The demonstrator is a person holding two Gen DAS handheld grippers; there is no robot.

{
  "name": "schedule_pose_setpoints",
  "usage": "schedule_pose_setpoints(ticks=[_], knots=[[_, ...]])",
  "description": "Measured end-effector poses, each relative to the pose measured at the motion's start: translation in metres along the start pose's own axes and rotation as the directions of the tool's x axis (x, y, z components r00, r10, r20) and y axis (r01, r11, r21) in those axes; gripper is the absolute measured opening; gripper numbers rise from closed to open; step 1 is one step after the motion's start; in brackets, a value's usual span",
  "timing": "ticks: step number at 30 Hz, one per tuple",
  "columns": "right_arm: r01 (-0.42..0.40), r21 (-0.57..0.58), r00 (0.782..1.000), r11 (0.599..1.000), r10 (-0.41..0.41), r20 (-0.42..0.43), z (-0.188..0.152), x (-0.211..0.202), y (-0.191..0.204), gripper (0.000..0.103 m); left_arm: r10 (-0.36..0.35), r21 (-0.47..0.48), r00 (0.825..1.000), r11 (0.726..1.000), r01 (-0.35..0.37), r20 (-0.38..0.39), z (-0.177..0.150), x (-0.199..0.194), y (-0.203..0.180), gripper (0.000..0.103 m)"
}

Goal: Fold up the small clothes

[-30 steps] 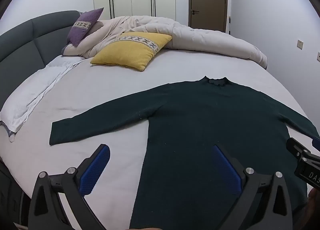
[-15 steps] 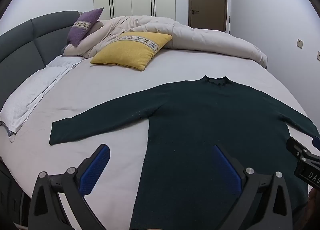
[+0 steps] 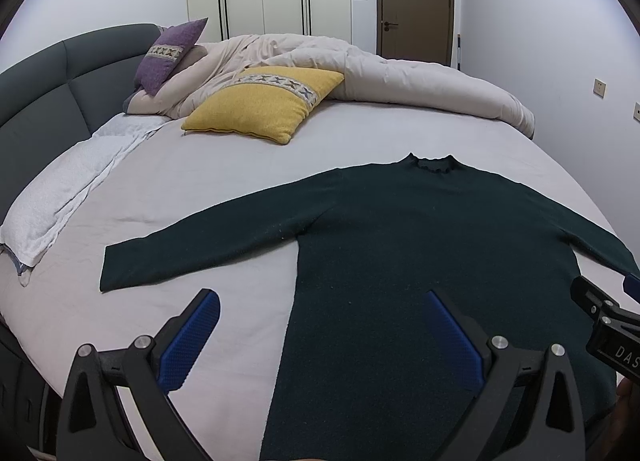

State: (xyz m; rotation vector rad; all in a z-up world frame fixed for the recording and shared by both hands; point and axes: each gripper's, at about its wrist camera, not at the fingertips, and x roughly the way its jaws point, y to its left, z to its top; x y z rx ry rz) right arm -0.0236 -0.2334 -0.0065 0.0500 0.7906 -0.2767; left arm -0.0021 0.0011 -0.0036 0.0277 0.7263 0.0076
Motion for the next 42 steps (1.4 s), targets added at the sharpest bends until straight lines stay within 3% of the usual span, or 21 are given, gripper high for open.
schedule_pose_setpoints(ticks=[42], knots=[[-0.008,-0.003,1.0,1.0,0.008,-0.001,-0.0032,-0.0016,0.0033,0.103,0.0,-0.003,1.0,1.0,0.0,0.002,0.0005,-0.0031,-0.0008,0.103]])
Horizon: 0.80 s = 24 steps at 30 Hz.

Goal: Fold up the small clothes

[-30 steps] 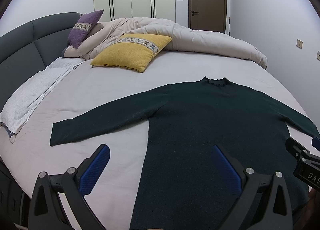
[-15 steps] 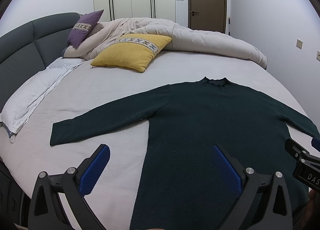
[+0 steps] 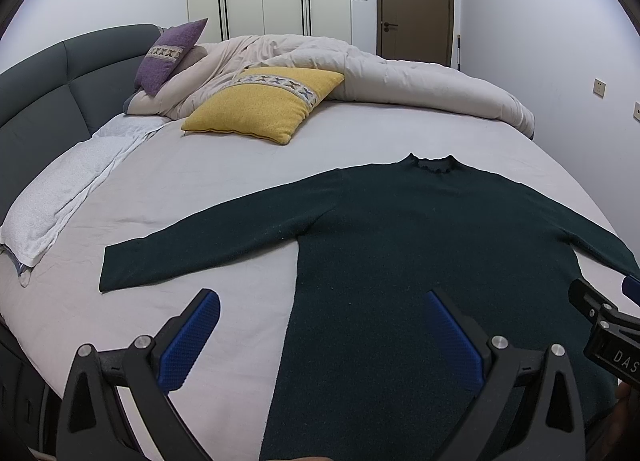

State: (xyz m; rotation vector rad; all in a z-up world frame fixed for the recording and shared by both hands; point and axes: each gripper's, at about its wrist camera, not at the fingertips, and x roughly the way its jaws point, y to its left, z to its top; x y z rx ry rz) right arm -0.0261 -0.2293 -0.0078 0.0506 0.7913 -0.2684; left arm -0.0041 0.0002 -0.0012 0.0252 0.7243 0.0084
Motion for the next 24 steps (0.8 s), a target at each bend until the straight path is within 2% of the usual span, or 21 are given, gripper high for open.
schedule_pose_setpoints(ticks=[24], knots=[[-0.003,-0.003,1.0,1.0,0.003,-0.02,-0.0027,0.0091,0.0024,0.103,-0.002,-0.001,1.0,1.0,0.002,-0.006,-0.0033,0.0034,-0.001,0.103]])
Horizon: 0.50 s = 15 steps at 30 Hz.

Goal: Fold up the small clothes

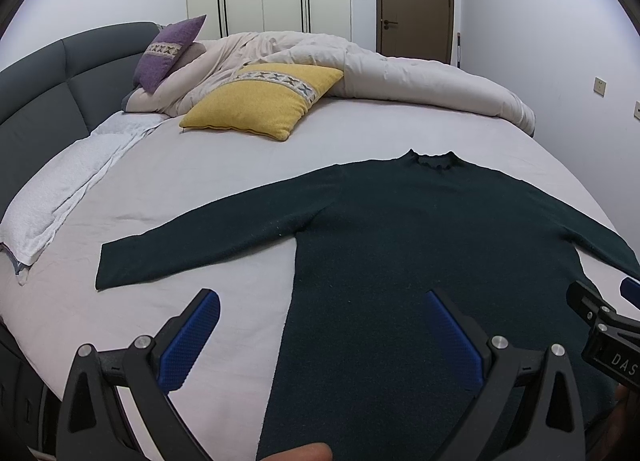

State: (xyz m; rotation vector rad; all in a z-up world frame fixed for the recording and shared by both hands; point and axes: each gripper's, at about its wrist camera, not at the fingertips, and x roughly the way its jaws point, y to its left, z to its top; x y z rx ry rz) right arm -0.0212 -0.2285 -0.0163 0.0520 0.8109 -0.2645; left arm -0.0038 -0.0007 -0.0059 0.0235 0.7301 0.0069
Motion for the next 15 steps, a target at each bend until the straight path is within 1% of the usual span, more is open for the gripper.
schedule_pose_setpoints(ticks=[6,9,12,15], knots=[[0.005,0.01,1.0,1.0,-0.005,-0.016,0.002,0.013,-0.008,0.103,0.0,-0.01,1.0,1.0,0.0,-0.019,-0.002,0.009,-0.001,0.103],[-0.001,0.031,1.0,1.0,0.001,-0.007,0.005,0.019,-0.02,0.103,-0.025,-0.02,0.999,1.0,0.024,-0.038,0.0,0.017,-0.001,0.103],[-0.019,0.065,1.0,0.998,0.017,0.019,0.013,0.022,-0.044,0.103,-0.07,-0.049,0.995,0.997,0.067,-0.069,0.002,0.028,0.0,0.103],[-0.035,0.131,0.998,0.991,0.027,0.061,0.024,0.027,-0.095,0.103,-0.141,-0.086,0.984,0.988,0.132,-0.107,0.005,0.04,0.001,0.103]])
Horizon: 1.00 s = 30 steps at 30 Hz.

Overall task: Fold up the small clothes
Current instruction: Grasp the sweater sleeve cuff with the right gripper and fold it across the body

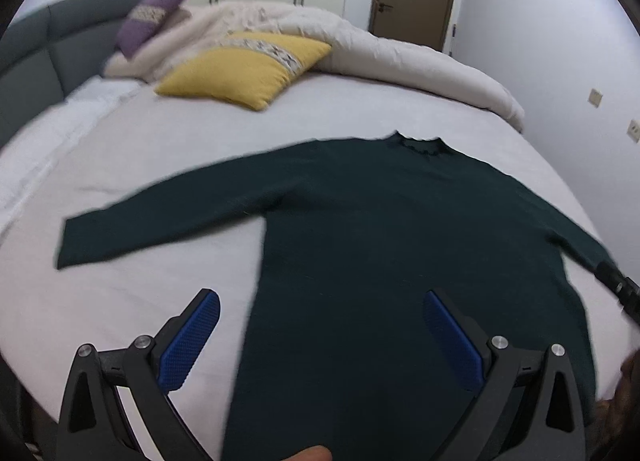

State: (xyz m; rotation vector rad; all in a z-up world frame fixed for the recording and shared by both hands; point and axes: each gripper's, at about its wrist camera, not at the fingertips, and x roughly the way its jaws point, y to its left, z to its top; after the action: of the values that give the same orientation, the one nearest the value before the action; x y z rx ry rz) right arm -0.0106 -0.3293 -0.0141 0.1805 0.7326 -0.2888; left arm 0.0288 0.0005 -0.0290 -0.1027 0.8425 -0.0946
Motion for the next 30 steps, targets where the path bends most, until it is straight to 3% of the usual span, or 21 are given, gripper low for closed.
schedule_pose_setpoints(ticks=[3,5,7,10,11,13,15,20,24,26,28,30], knots=[[0.005,0.161,1.0,0.987,-0.01,0.03,0.017,0.011,-0.08,0.103,-0.058,-0.026,0.998,0.998,0.058,-0.016,0.003,0.01,0.001,0.103],[0.016,0.319,0.999,0.948,-0.025,0.026,0.022,0.023,-0.145,0.103,-0.124,-0.045,0.99,0.992,0.121,-0.06,0.006,0.021,-0.001,0.103],[-0.004,0.517,1.0,0.856,-0.007,0.019,0.018,0.036,-0.22,0.095,-0.224,-0.067,0.972,0.973,0.219,-0.067,0.009,0.031,-0.005,0.103],[0.006,0.75,1.0,0.662,-0.011,0.002,-0.002,0.056,-0.322,0.084,-0.231,-0.06,0.966,0.972,0.225,-0.115,0.011,0.044,-0.017,0.103],[0.009,0.788,1.0,0.615,-0.022,0.006,-0.009,0.059,-0.344,0.083,-0.234,-0.051,0.963,0.972,0.229,-0.138,0.012,0.049,-0.022,0.103],[0.028,0.845,0.999,0.533,-0.05,-0.002,-0.02,0.066,-0.385,0.079,-0.233,-0.061,0.96,0.972,0.226,-0.157,0.013,0.06,-0.026,0.103],[0.011,0.874,1.0,0.485,-0.031,0.005,-0.026,0.078,-0.41,0.075,-0.238,-0.097,0.958,0.97,0.225,-0.159,0.014,0.072,-0.026,0.103],[-0.028,0.862,1.0,0.505,0.001,0.031,-0.009,0.114,-0.434,0.068,-0.291,-0.139,0.939,0.953,0.268,-0.184,0.018,0.092,-0.033,0.103],[-0.021,0.869,1.0,0.495,0.001,0.023,0.007,0.147,-0.446,0.056,-0.33,-0.136,0.925,0.941,0.308,-0.188,0.023,0.098,-0.042,0.103],[0.004,0.854,1.0,0.519,-0.004,-0.003,0.017,0.164,-0.453,0.038,-0.345,-0.138,0.92,0.936,0.322,-0.189,0.023,0.1,-0.044,0.1],[0.028,0.838,1.0,0.544,-0.012,-0.025,0.03,0.172,-0.454,0.012,-0.359,-0.141,0.914,0.931,0.336,-0.188,0.025,0.103,-0.046,0.095],[0.049,0.797,0.999,0.602,-0.039,-0.032,0.049,0.175,-0.445,0.008,-0.367,-0.143,0.911,0.928,0.344,-0.189,0.028,0.108,-0.046,0.092]])
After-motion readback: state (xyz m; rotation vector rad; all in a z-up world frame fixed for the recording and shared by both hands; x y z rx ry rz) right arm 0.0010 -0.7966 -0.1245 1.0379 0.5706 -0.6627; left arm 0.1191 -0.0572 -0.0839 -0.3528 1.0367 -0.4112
